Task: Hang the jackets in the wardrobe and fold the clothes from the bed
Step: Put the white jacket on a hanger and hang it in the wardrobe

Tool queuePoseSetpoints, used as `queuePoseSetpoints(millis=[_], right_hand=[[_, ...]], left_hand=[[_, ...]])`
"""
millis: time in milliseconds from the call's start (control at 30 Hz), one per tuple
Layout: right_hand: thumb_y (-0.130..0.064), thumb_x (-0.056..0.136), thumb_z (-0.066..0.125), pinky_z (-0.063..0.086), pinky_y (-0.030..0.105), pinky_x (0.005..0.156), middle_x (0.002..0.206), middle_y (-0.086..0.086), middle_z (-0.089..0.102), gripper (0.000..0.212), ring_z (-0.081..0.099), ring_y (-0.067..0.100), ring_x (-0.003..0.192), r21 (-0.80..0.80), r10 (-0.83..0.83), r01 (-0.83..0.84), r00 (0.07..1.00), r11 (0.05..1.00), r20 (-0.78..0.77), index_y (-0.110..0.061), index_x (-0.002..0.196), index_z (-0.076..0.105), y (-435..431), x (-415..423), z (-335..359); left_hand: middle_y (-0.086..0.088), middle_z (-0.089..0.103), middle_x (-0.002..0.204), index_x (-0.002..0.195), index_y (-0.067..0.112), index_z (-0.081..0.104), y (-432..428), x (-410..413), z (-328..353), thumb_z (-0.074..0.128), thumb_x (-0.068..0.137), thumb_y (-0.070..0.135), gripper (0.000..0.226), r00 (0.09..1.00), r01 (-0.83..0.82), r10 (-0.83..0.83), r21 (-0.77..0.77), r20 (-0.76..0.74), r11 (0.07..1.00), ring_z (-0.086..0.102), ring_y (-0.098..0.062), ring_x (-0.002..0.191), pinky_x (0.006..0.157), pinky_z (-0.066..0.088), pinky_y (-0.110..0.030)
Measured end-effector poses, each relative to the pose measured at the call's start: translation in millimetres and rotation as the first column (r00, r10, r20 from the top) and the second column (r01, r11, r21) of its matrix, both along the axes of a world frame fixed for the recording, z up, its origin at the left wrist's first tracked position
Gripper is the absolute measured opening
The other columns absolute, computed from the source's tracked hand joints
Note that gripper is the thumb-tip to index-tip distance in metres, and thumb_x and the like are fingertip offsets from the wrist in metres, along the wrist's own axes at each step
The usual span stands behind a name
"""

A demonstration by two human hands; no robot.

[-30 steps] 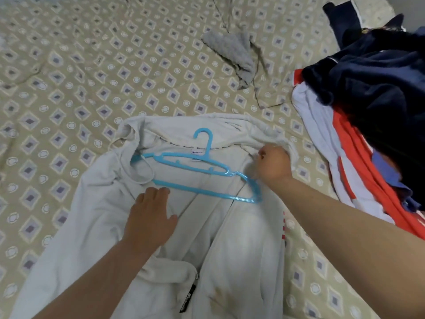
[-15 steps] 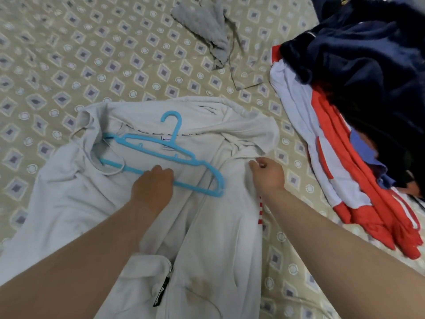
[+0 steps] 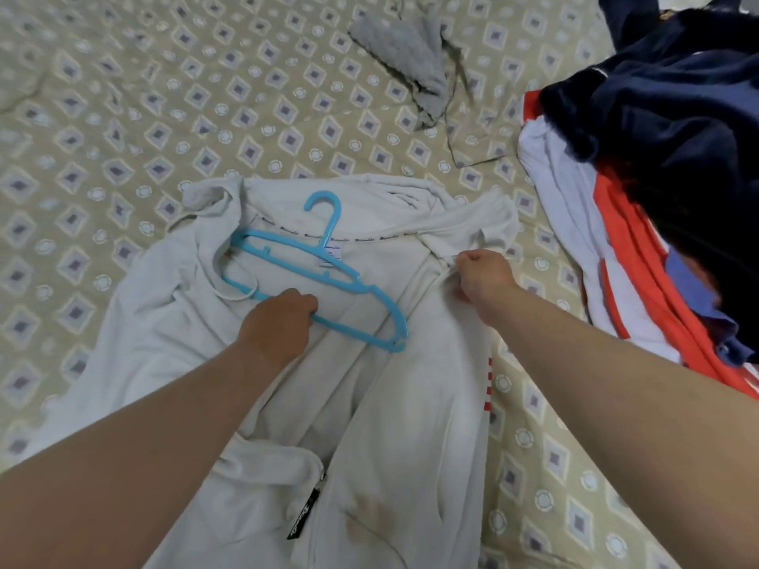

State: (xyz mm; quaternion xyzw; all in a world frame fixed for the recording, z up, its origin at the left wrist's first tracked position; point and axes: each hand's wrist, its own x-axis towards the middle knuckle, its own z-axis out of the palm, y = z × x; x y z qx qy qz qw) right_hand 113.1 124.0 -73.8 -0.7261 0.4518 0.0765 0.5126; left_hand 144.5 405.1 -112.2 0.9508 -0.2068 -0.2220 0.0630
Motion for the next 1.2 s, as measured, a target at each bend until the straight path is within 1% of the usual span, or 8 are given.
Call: queuePoseSetpoints(millis=[200,367,567,733,867,967,1133,1200], right_hand=[[-0.005,0.088,0.054,0.05,0.034,0.088,0.105,-0.001,0.058,0.023,0.058,0.02,0.095,-0.198,-0.098,0.131,0.981,0.971,0.168,-0.017,0.105,0.062,-1,-11,19],[0.001,0.088,0.052,0.036,0.031,0.113,0.146,-0.004,0.044,0.065,0.042,0.012,0.132,-0.143,0.154,-0.122,0.96,0.982,0.235,-0.022,0.148,0.041,29,0,46],[0.0,0.094,0.051,0.023,0.008,0.1,0.157,-0.003,0.034,0.068,0.033,0.012,0.142,-0.205,0.447,-0.412,0.877,0.888,0.175,-0.024,0.154,0.029,83,16,37],[-0.002,0.093,0.051,0.041,0.016,0.1,0.153,0.001,0.04,0.071,0.044,0.013,0.133,0.075,0.539,-0.558,0.823,0.827,0.181,-0.033,0.153,0.029,121,-4,16],[0.0,0.091,0.048,0.044,0.018,0.087,0.121,0.005,0.061,0.043,0.056,0.016,0.101,-0.181,0.413,-0.383,0.894,0.906,0.172,-0.014,0.131,0.057,135,-42,14],[0.001,0.084,0.051,0.038,0.022,0.081,0.101,0.01,0.064,0.029,0.059,0.022,0.092,-0.45,0.629,-0.503,0.754,0.738,0.189,-0.007,0.105,0.069,149,-100,12],[-0.026,0.095,0.059,0.039,0.02,0.094,0.114,0.0,0.059,0.035,0.054,0.013,0.107,-0.057,0.928,-0.928,0.37,0.368,-0.034,-0.016,0.128,0.061,176,-193,17],[-0.035,0.091,0.062,0.04,0.028,0.104,0.13,-0.003,0.053,0.055,0.052,0.014,0.12,0.048,0.925,-0.929,0.358,0.367,-0.128,-0.02,0.142,0.047,180,-213,16]], left_hand=[[-0.013,0.057,0.099,0.104,0.014,0.062,-3,22,-3,0.046,0.1,0.022,0.018,0.989,-0.084,0.093,-0.081,0.116,0.993,0.06,-0.037,0.089,0.076,0.049,-0.045],[-0.013,0.054,0.102,0.104,0.013,0.061,-49,23,-13,0.045,0.099,0.017,0.017,0.995,0.039,-0.029,-0.097,0.098,0.994,0.06,-0.037,0.089,0.073,0.047,-0.041],[-0.014,0.051,0.137,0.132,0.01,0.059,-37,6,-13,0.047,0.094,0.003,0.04,0.997,-0.033,0.052,-0.326,0.051,0.945,0.056,-0.033,0.117,0.096,0.047,-0.041],[-0.015,0.065,0.101,0.108,0.006,0.069,32,-34,3,0.051,0.084,0.009,0.03,0.951,-0.137,0.229,-0.381,0.207,0.914,0.06,-0.036,0.091,0.086,0.047,-0.043],[-0.015,0.061,0.095,0.1,0.004,0.064,65,-85,12,0.061,0.08,0.014,0.023,0.828,-0.408,0.515,-0.391,0.221,0.825,0.056,-0.037,0.089,0.085,0.043,-0.043],[-0.011,0.058,0.094,0.097,0.005,0.057,71,-129,26,0.066,0.082,0.009,0.018,0.742,-0.584,0.67,-0.461,0.03,0.668,0.051,-0.031,0.092,0.089,0.039,-0.039],[0.0,0.05,0.078,0.081,0.012,0.049,85,-200,45,0.057,0.088,0.008,0.011,0.73,-0.625,0.675,-0.507,-0.111,0.593,0.046,-0.02,0.076,0.071,0.037,-0.03],[0.001,0.047,0.068,0.073,0.016,0.045,91,-216,49,0.052,0.091,0.008,0.02,0.747,-0.658,0.604,-0.443,-0.277,0.609,0.044,-0.013,0.064,0.059,0.036,-0.024]])
